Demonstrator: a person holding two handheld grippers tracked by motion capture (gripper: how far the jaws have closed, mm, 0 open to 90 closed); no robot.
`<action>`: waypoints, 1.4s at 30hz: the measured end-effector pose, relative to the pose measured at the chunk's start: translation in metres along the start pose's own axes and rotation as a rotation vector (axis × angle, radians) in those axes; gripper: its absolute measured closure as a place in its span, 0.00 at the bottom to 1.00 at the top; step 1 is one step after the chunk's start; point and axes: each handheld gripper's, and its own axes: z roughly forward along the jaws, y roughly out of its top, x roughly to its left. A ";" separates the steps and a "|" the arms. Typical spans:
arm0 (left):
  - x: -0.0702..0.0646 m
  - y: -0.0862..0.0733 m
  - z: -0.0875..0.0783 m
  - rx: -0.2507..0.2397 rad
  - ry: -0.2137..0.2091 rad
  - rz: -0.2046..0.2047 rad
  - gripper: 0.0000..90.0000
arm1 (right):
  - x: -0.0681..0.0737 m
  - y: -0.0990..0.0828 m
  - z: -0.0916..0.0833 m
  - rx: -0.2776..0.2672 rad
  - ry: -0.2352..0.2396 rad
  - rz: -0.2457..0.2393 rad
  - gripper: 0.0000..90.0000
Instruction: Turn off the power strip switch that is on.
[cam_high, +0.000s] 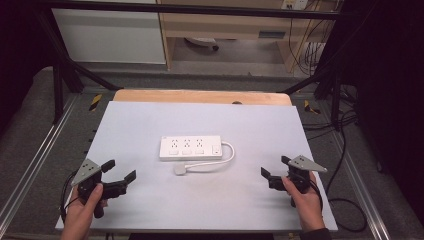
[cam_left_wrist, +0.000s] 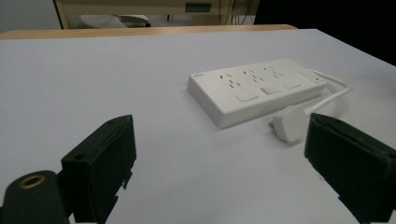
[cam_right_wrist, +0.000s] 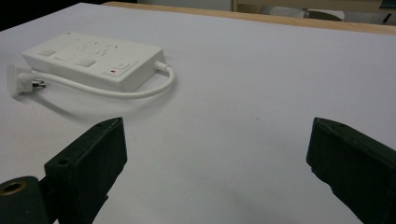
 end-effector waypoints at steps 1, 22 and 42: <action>0.000 0.000 0.000 -0.001 -0.001 -0.003 0.10 | 0.000 0.000 0.000 -0.002 0.001 0.002 0.06; 0.000 -0.002 0.002 0.008 -0.008 -0.017 0.10 | 0.022 0.008 0.006 -0.015 0.074 0.057 0.04; -0.003 -0.003 0.004 0.038 -0.014 0.002 0.06 | 0.052 0.034 0.025 0.014 0.139 -0.005 0.03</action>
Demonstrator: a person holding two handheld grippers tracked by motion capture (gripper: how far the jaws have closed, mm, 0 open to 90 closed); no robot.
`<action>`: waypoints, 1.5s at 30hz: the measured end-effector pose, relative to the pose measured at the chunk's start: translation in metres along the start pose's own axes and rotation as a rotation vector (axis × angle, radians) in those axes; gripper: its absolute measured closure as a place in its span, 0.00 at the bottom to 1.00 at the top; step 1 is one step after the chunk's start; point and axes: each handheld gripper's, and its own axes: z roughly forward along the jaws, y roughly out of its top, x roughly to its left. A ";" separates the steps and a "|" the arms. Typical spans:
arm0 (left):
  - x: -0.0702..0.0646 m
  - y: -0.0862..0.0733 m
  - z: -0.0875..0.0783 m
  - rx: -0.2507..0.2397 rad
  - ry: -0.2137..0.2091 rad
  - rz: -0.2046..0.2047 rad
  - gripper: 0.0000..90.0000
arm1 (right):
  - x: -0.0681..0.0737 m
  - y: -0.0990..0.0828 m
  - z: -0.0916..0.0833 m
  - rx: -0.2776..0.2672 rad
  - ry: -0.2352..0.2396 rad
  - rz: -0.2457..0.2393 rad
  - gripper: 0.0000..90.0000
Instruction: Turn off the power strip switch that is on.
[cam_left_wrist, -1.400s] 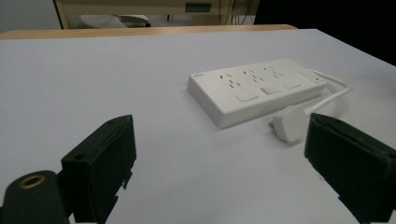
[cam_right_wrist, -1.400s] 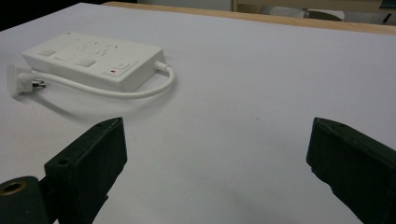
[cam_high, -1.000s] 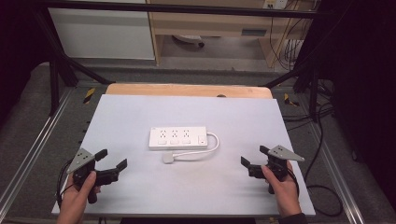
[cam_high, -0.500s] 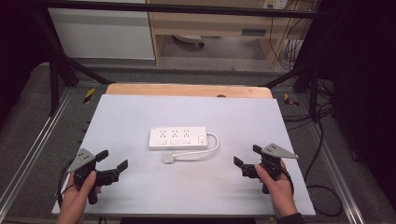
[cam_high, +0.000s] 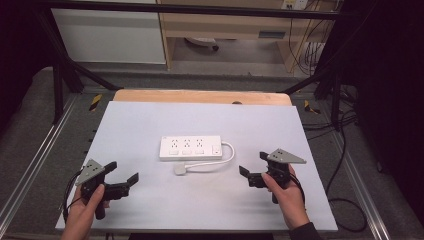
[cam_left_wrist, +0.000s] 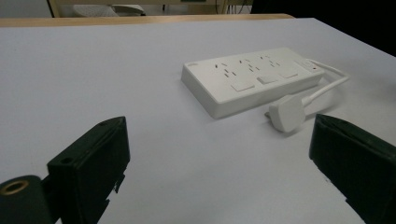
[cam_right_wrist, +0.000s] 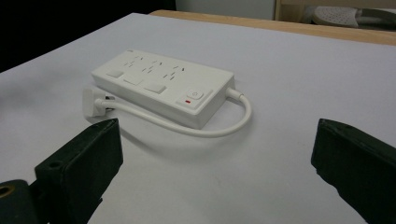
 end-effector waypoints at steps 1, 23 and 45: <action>0.000 0.000 0.000 0.000 0.000 0.000 0.06 | 0.000 0.000 0.000 0.000 0.000 0.000 0.03; 0.000 0.000 0.000 0.003 0.002 0.006 0.06 | 0.018 0.035 0.026 -0.020 0.005 -0.040 0.04; -0.001 -0.001 0.002 0.011 0.006 0.015 0.06 | 0.026 0.062 0.051 0.027 0.025 -0.097 0.06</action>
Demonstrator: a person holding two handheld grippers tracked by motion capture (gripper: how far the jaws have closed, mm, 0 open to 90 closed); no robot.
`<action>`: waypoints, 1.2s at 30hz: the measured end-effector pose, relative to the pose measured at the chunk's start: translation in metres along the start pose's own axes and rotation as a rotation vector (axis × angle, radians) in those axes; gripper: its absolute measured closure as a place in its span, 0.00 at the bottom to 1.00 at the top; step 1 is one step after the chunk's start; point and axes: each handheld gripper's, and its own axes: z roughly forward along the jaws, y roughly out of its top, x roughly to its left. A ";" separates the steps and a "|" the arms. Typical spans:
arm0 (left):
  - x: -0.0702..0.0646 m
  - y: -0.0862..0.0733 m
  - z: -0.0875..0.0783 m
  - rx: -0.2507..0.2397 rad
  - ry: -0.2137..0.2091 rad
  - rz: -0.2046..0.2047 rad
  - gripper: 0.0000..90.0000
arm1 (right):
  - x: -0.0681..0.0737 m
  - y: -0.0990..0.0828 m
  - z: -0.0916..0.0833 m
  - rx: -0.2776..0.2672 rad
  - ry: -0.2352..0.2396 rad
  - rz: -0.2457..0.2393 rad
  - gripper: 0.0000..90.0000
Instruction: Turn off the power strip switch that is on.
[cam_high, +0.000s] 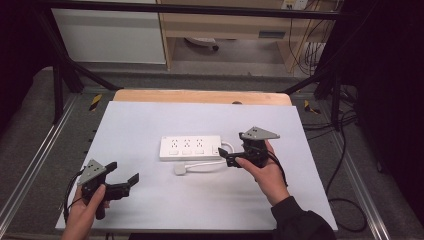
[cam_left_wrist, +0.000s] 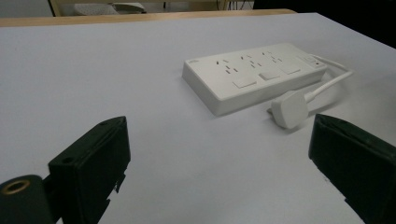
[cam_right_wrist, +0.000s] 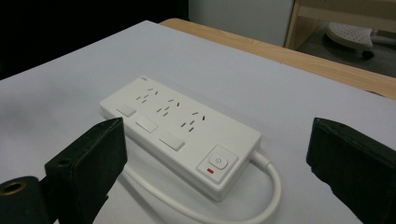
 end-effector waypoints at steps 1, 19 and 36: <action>0.000 0.000 0.000 0.000 0.000 0.000 0.06 | 0.000 0.001 0.001 0.002 0.002 -0.003 0.06; 0.000 0.000 0.000 0.002 -0.002 0.003 0.06 | 0.011 0.013 0.024 0.012 -0.010 -0.021 0.10; -0.001 0.000 0.000 0.004 -0.005 0.012 0.06 | 0.017 0.027 0.032 -0.039 0.010 -0.014 0.33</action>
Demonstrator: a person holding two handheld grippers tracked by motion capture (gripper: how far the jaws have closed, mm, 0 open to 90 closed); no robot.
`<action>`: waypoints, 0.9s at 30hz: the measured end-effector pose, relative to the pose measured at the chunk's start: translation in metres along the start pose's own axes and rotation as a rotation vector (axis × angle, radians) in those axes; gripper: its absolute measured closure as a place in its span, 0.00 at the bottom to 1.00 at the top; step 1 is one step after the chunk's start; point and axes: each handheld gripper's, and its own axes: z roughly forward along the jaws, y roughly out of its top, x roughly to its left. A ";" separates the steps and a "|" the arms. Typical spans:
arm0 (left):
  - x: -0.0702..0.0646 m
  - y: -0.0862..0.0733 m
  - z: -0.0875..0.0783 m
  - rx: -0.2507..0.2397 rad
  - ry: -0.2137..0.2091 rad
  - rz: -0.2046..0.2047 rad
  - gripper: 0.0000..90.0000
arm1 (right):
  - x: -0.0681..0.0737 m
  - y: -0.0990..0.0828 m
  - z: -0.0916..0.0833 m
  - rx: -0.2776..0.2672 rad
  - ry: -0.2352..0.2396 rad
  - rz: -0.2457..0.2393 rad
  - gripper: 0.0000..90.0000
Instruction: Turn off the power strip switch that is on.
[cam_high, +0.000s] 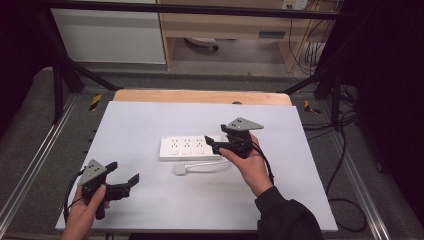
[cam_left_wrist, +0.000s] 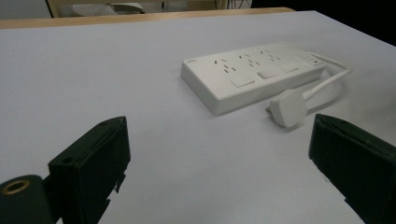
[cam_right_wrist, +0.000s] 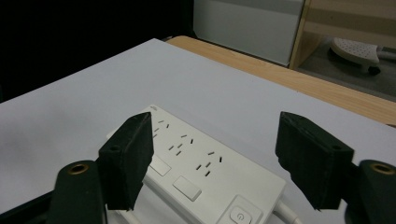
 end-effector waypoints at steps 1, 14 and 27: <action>0.000 0.000 0.000 0.000 0.000 0.001 0.06 | 0.000 0.000 0.000 0.000 -0.001 -0.002 0.35; 0.000 0.000 0.000 0.000 0.002 0.006 0.06 | 0.004 0.007 0.004 -0.029 0.009 -0.027 0.68; -0.001 0.000 0.000 0.001 0.002 0.012 0.06 | 0.006 0.011 0.008 -0.037 0.036 -0.039 0.90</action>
